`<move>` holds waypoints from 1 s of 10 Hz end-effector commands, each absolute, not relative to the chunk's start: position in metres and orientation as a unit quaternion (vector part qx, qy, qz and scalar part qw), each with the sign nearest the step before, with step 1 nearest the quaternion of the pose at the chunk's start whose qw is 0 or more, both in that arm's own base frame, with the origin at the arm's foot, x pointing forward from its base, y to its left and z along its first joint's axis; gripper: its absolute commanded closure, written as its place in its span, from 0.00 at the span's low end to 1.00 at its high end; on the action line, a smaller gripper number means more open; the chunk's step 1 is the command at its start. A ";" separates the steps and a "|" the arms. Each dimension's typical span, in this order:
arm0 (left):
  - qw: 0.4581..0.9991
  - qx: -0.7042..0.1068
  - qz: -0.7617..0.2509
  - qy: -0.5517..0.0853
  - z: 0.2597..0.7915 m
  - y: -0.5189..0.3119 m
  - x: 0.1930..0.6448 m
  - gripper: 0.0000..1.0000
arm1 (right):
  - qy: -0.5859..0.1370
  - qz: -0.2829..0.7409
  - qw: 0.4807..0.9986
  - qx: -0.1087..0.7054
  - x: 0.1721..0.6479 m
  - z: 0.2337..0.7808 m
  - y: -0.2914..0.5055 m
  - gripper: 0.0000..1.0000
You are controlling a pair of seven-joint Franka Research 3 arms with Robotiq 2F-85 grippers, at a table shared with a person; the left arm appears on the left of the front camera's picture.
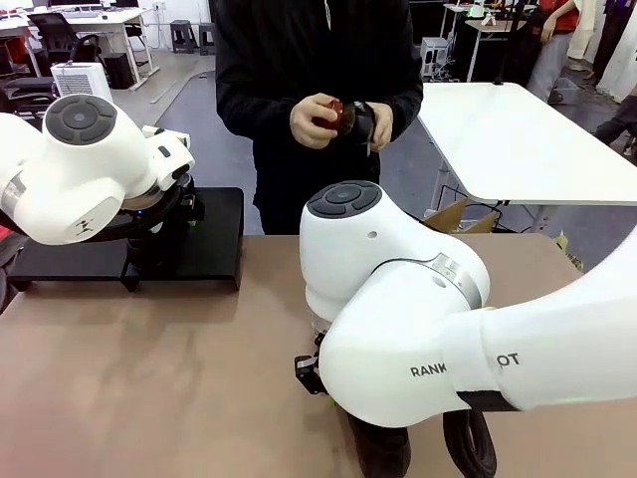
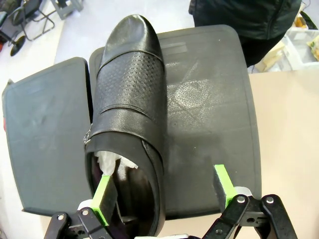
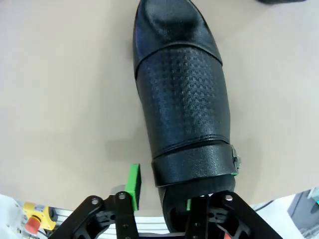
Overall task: Organize the shoes by placing them on the stand.
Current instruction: Pick up one Shoe and place it in the middle of the table.
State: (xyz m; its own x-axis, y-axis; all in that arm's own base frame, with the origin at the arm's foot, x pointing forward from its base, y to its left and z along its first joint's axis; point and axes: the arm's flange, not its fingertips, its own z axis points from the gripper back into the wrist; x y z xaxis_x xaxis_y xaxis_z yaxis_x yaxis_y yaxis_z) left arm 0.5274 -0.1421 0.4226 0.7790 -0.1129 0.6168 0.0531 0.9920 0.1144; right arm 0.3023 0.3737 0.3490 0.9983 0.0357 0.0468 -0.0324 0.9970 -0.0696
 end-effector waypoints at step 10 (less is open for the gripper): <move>0.940 0.044 -0.044 -0.335 0.424 -0.141 0.528 0.00 | -0.044 0.015 0.999 -0.003 0.287 0.383 0.378 0.00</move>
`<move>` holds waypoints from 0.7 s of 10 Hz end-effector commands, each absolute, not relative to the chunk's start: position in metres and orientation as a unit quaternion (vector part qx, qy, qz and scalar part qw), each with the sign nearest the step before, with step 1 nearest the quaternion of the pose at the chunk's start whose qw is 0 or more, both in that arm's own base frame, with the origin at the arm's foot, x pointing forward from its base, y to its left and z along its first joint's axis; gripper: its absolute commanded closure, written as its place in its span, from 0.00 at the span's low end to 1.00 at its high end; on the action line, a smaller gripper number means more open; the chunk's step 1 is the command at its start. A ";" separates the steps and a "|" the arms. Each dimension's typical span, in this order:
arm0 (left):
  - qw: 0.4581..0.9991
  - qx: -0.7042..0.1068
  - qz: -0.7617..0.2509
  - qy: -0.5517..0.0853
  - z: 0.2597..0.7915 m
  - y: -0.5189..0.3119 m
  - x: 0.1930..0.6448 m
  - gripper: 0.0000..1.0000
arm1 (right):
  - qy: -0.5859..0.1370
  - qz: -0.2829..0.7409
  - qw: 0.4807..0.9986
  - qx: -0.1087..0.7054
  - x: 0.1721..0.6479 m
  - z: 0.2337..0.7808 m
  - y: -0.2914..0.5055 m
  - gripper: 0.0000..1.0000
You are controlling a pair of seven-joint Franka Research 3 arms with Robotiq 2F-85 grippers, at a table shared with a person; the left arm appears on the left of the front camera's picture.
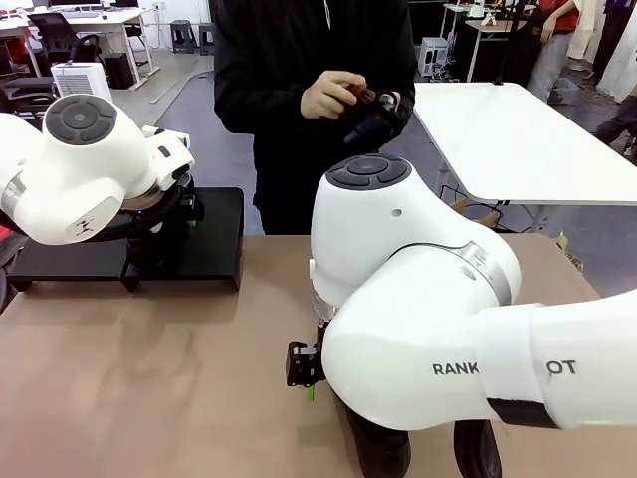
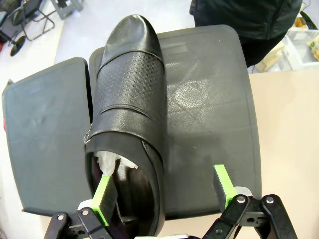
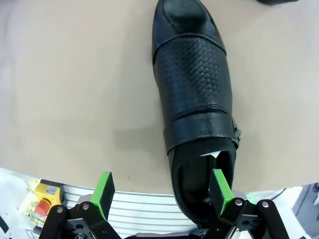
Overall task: Organize the shoes by placing them on the stand.
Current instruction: Place the Shoe from the middle of the table onto the Shoes Stand.
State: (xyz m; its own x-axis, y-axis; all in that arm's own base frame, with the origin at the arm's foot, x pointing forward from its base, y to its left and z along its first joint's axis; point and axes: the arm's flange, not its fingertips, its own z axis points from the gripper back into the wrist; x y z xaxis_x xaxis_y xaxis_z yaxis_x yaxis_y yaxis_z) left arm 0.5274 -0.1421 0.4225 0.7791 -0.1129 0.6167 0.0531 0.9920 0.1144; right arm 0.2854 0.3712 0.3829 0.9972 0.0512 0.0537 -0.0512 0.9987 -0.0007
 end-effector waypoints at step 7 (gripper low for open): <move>0.940 0.044 -0.044 -0.335 0.424 -0.141 0.528 0.00 | -0.050 0.064 0.997 0.001 0.266 0.415 0.350 0.00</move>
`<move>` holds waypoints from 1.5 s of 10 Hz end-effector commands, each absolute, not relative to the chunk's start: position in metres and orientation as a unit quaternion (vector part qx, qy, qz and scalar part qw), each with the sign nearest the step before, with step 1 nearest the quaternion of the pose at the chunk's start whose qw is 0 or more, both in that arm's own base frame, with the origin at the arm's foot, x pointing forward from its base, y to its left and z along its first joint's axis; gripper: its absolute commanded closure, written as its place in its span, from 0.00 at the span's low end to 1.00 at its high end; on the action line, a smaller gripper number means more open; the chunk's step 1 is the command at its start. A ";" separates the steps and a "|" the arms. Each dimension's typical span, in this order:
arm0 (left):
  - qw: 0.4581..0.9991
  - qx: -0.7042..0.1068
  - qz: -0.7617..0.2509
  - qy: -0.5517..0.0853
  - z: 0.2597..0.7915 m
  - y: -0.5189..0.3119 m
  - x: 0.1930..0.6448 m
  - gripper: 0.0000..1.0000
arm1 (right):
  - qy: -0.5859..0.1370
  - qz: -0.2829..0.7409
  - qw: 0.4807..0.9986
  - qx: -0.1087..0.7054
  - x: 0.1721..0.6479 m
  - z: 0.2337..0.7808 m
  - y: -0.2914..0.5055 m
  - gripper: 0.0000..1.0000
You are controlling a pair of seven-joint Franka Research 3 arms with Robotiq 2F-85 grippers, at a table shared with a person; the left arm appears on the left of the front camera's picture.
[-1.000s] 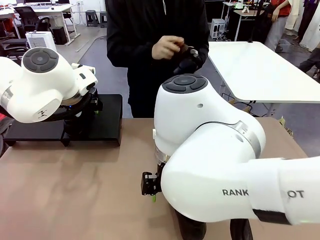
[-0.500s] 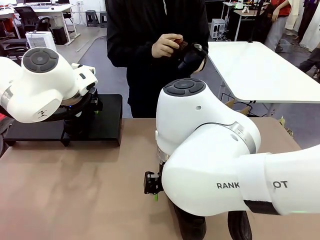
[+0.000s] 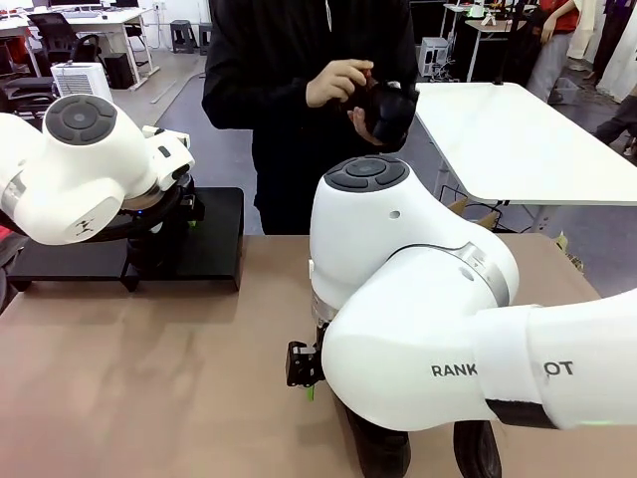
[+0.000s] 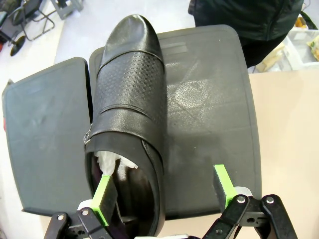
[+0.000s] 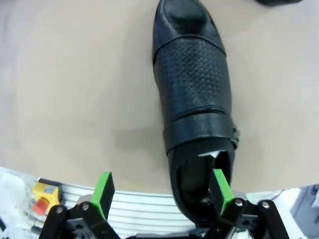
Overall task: Organize the shoes by placing them on the stand.
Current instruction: Place the Shoe from the middle of the table onto the Shoes Stand.
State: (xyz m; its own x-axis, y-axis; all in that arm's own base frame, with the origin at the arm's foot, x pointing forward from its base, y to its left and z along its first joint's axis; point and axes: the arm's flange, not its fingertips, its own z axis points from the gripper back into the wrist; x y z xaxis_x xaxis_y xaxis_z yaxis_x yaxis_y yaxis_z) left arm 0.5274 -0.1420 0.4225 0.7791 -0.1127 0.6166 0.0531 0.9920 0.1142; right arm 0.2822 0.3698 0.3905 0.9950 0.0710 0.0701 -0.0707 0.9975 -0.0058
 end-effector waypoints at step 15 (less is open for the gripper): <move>0.973 0.029 0.040 -0.226 0.422 -0.257 0.418 0.00 | -0.109 -0.160 0.981 -0.017 0.306 0.518 0.099 0.00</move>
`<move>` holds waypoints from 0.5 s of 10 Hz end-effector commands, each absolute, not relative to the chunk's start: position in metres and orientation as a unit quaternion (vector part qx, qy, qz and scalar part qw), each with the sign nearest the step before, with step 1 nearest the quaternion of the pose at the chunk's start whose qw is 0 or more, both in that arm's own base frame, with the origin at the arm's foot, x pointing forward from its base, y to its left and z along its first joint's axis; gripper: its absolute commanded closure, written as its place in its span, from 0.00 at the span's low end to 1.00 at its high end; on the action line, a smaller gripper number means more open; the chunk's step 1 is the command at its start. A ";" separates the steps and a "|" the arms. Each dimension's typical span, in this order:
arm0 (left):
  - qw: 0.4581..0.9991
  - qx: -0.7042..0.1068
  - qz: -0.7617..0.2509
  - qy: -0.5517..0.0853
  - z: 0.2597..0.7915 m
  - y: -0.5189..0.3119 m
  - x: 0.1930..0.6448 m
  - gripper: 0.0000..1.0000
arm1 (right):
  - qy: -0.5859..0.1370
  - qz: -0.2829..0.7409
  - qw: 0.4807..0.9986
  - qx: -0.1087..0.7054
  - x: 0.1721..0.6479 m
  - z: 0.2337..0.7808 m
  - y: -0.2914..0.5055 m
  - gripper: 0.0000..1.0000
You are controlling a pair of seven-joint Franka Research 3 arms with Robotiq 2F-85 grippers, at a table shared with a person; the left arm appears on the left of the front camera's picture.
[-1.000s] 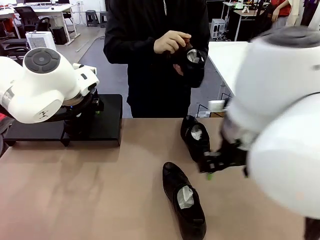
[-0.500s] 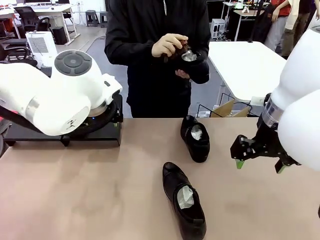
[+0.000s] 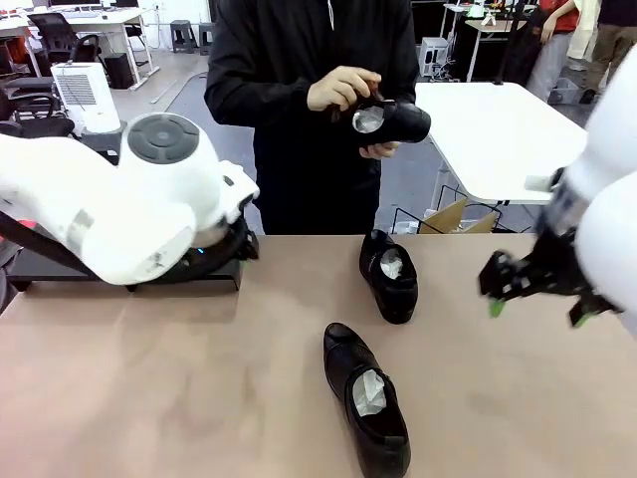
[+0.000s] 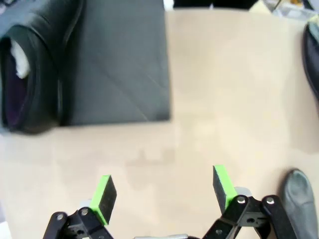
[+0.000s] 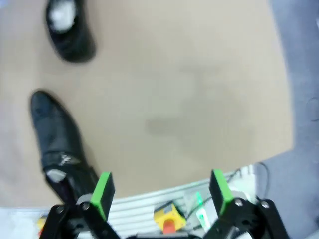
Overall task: Organize the shoes by placing them on the stand.
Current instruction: Place the Shoe from the middle of the table onto the Shoes Stand.
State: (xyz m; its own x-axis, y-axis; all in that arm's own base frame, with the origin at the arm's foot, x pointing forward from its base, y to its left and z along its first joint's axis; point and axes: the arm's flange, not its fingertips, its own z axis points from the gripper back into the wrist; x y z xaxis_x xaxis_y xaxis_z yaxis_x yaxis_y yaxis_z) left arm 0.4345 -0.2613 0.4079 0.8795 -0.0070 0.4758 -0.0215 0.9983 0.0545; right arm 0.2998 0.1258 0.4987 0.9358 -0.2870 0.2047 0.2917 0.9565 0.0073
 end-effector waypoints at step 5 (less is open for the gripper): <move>0.983 0.020 0.086 -0.160 0.425 -0.253 0.407 0.00 | -0.102 -0.184 0.977 -0.019 0.315 0.519 0.068 0.00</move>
State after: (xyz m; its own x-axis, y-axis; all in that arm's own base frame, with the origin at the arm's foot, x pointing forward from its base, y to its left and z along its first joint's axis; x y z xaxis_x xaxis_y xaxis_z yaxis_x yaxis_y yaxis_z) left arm 0.3940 -0.2395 0.4462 0.9362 0.2110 0.2810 -0.2160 0.9763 -0.0134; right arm 0.3215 0.0670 0.5094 0.9158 -0.3595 0.1794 0.3669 0.9302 -0.0087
